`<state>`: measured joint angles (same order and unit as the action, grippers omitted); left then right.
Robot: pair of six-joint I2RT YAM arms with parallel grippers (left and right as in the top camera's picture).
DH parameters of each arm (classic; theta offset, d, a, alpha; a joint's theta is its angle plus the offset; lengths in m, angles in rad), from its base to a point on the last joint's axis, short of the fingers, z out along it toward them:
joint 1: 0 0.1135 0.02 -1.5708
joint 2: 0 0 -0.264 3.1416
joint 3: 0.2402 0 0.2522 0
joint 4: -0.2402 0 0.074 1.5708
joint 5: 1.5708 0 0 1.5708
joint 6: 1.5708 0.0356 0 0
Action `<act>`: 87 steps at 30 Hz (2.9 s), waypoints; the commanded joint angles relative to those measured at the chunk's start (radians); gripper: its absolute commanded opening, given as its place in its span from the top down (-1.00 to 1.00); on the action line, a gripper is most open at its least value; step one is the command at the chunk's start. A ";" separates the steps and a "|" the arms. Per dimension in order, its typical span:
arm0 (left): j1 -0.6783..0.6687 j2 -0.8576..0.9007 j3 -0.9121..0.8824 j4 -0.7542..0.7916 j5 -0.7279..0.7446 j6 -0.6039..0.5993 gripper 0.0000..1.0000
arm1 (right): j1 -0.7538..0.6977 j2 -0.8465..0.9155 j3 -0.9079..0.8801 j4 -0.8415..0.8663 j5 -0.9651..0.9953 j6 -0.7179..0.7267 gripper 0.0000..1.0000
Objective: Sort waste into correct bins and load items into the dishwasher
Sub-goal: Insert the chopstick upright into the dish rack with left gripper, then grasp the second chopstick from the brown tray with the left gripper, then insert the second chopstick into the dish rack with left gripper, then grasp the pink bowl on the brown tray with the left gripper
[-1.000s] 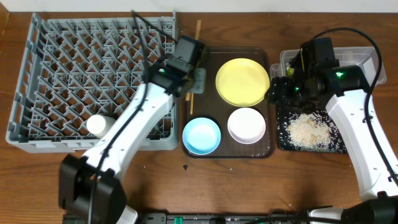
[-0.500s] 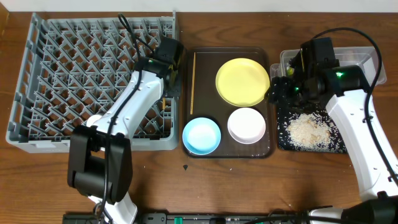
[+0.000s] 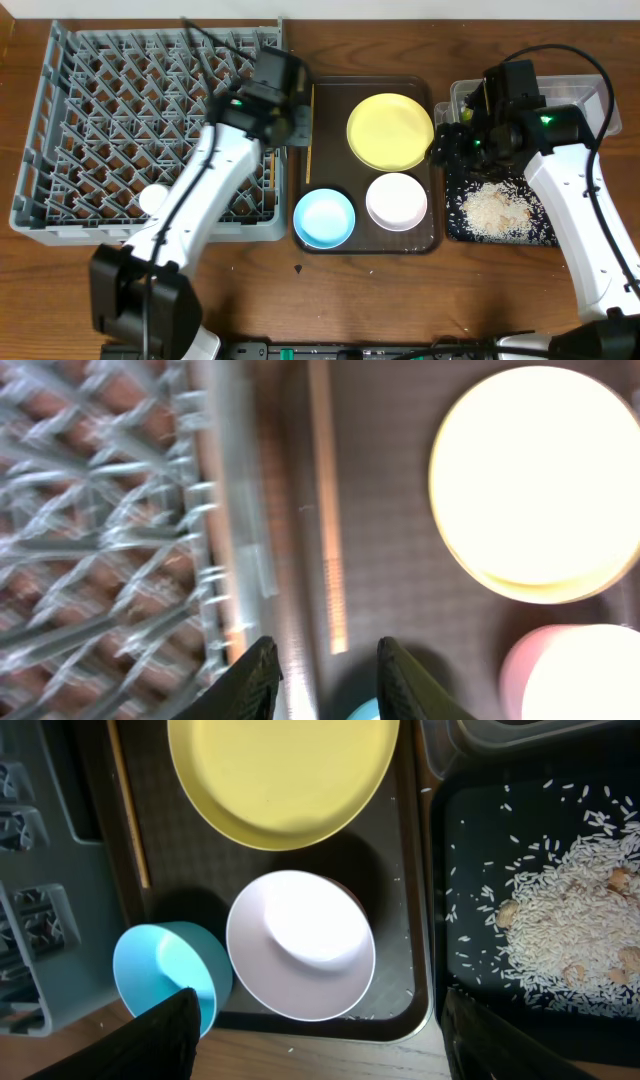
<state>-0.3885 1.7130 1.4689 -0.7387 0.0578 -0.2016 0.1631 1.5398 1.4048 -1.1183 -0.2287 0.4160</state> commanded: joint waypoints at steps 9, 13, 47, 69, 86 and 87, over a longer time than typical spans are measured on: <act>-0.090 0.320 0.005 0.208 -0.188 0.031 0.33 | 0.008 -0.004 -0.006 0.000 0.003 -0.010 -0.50; -0.089 0.389 0.005 0.268 -0.222 0.033 0.31 | 0.008 -0.004 -0.006 0.000 0.003 -0.010 -0.51; -0.074 0.105 0.006 0.138 -0.013 -0.021 0.84 | 0.008 -0.004 -0.006 -0.001 0.003 -0.010 -0.50; 0.080 0.091 -0.052 -0.070 -0.171 -0.021 0.66 | 0.008 -0.004 -0.006 -0.008 0.003 -0.010 -0.50; -0.106 -0.118 -0.039 -0.107 0.212 -0.009 -0.14 | -0.172 -0.075 -0.005 -0.020 -0.012 0.014 -0.50; -0.124 -0.104 -0.043 -0.093 0.212 -0.009 -0.15 | -0.195 -0.085 -0.005 -0.020 -0.021 0.014 -0.51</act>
<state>-0.4648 1.5574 1.4441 -0.8543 0.2417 -0.2127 0.0612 1.5238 1.4029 -1.1332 -0.2340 0.4168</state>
